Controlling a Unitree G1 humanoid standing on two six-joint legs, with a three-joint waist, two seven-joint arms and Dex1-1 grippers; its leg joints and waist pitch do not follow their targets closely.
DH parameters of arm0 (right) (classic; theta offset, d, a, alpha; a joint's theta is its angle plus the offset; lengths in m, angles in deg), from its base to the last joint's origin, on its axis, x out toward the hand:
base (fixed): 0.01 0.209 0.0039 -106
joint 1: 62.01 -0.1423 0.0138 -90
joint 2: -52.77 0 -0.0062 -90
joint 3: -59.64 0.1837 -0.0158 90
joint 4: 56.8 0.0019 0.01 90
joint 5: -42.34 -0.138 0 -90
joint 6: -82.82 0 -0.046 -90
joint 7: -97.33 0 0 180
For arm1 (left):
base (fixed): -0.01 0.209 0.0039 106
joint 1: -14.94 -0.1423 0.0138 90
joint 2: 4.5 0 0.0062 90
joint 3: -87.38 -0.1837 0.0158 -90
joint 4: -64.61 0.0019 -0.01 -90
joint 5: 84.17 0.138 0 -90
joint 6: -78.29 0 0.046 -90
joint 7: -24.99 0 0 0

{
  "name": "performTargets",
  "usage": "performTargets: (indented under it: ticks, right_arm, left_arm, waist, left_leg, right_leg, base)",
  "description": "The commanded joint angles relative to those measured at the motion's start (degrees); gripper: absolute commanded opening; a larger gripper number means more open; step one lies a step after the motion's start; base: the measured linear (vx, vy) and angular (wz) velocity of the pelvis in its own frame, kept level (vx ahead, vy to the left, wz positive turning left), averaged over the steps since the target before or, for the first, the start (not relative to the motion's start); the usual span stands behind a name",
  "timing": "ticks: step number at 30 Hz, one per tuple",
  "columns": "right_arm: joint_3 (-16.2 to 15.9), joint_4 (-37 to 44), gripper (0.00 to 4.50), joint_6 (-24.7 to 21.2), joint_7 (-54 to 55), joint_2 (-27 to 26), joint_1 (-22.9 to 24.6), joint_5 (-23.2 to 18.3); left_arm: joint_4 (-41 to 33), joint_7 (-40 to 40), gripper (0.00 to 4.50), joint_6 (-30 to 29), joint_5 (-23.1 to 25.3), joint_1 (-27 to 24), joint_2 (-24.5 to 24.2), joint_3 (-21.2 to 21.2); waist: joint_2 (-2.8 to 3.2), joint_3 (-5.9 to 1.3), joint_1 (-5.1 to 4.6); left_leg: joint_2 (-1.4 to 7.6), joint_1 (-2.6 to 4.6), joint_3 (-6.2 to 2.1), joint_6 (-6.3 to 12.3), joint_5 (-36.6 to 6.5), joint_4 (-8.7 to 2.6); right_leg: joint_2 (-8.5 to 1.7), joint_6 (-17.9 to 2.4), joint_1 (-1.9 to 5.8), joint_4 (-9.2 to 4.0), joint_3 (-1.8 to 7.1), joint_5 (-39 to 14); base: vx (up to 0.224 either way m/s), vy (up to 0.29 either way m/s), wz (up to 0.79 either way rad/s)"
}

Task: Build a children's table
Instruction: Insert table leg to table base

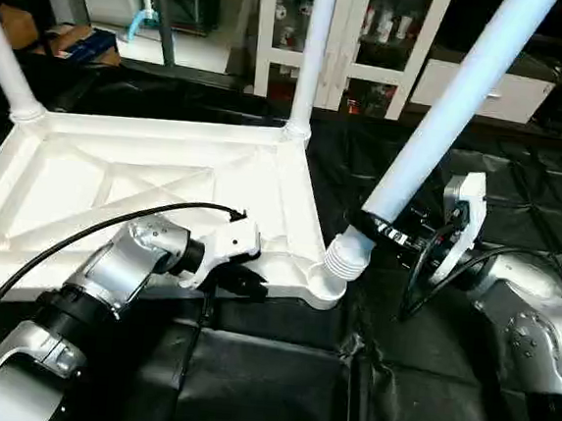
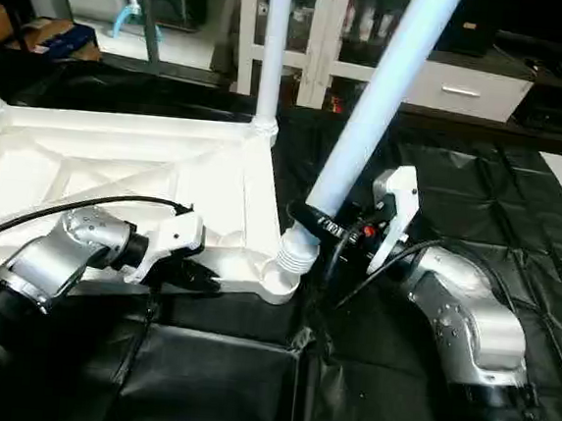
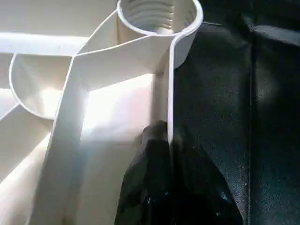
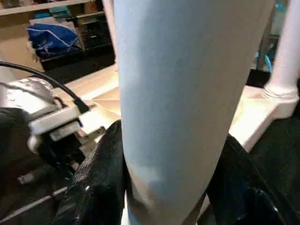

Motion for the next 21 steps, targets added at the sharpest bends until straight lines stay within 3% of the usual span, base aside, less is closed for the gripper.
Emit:
performTargets:
  ticks: [1,2,9,10,11,12,18,19,20,21]
  right_arm:
    - [0.13,-0.59,1.82,1.62,-0.77,0.03,-1.20,0.93]
    - [0.15,-0.76,1.82,1.83,-0.63,-0.24,-1.38,0.96]
    - [-0.60,-1.25,1.82,3.14,0.29,-2.13,-1.94,1.28]
    - [-0.66,-1.25,1.82,3.24,0.14,-2.38,-2.05,1.09]
    - [-0.72,-1.22,1.82,3.24,-0.01,-2.67,-2.20,0.84]
    - [-0.89,-1.28,1.82,3.15,-0.56,-2.91,-2.36,0.62]
    - [-1.80,-2.46,1.82,3.98,-2.27,-2.71,-2.41,1.66]
    - [-1.66,-2.82,1.82,4.40,-2.14,-2.72,-2.64,1.89]
    - [-1.46,-3.29,1.82,4.88,-1.93,-2.83,-2.95,2.23]
    - [-1.42,-3.39,1.82,4.93,-1.92,-2.85,-3.02,2.26]
  left_arm:
    - [-0.29,3.09,0.06,-5.80,3.44,-1.87,-1.48,-1.06]
    - [-1.56,4.05,0.06,-7.38,3.96,-2.68,-1.73,-0.97]
    - [-8.52,9.65,0.06,-15.73,5.73,-6.86,-1.66,-0.10]
    - [-9.07,10.39,0.06,-16.36,5.86,-7.07,-1.40,0.04]
    - [-9.67,11.53,0.06,-17.28,6.02,-7.20,-0.88,0.33]
    - [-10.73,12.72,0.06,-18.85,5.99,-7.26,-0.19,0.60]
    - [-14.38,17.32,0.06,-26.06,7.04,-7.24,1.32,1.25]
    - [-14.85,16.92,0.06,-26.03,6.37,-7.43,1.40,1.54]
    - [-15.83,16.23,0.06,-25.62,5.92,-7.78,1.12,1.39]
    - [-16.03,15.92,0.06,-25.11,5.78,-7.89,1.02,1.29]
  waist:
    - [-0.09,-3.39,0.00]
    - [0.23,-3.31,0.06]
    - [0.30,-3.22,-0.61]
    - [-0.94,-3.30,-0.79]
    - [-0.24,-3.29,-0.63]
    - [-0.22,-3.24,-0.71]
    - [-0.44,-3.22,-0.92]
    - [-1.37,-3.27,-1.07]
    - [-0.83,-3.28,-0.96]
    - [-0.83,-3.28,-0.96]
  left_leg:
    - [4.86,0.98,-1.68,2.59,-4.10,-4.53]
    - [4.94,0.98,-1.74,2.62,-4.15,-4.53]
    - [4.93,0.89,-1.87,2.33,-5.56,-4.69]
    - [4.81,0.82,-1.73,2.80,-5.11,-4.66]
    - [4.83,0.72,-1.85,3.21,-3.95,-4.61]
    - [4.81,0.70,-1.81,3.34,-3.81,-4.59]
    - [4.76,0.58,-1.88,3.21,-4.86,-4.53]
    - [4.72,0.47,-1.82,3.51,-4.69,-4.56]
    - [4.69,0.47,-1.91,3.64,-4.21,-4.50]
    - [4.69,0.47,-1.91,3.64,-4.21,-4.50]
  right_leg:
    - [-5.15,-18.72,2.10,-3.52,2.24,2.70]
    - [-5.23,-18.27,2.03,-3.57,2.31,1.81]
    - [-5.09,-17.74,1.93,-3.88,2.32,-0.37]
    - [-4.94,-17.56,1.99,-4.00,2.26,-0.30]
    - [-5.15,-17.56,2.03,-3.74,2.32,0.53]
    - [-5.10,-17.50,1.92,-3.81,2.31,0.62]
    - [-5.14,-17.30,1.96,-4.15,2.36,-1.24]
    - [-5.07,-17.11,2.02,-4.26,2.31,-1.58]
    - [-5.15,-17.04,1.97,-4.11,2.30,-1.70]
    - [-5.15,-17.04,1.97,-4.11,2.30,-1.70]
  base:
    - [0.000,0.000,0.00]
    - [0.000,0.000,0.00]
    - [0.000,0.000,0.00]
    - [0.000,0.000,0.00]
    - [0.000,0.000,0.00]
    - [0.000,0.000,0.00]
    - [0.000,0.000,0.00]
    - [0.000,0.000,0.00]
    - [0.000,0.000,0.00]
    - [0.000,0.000,0.00]
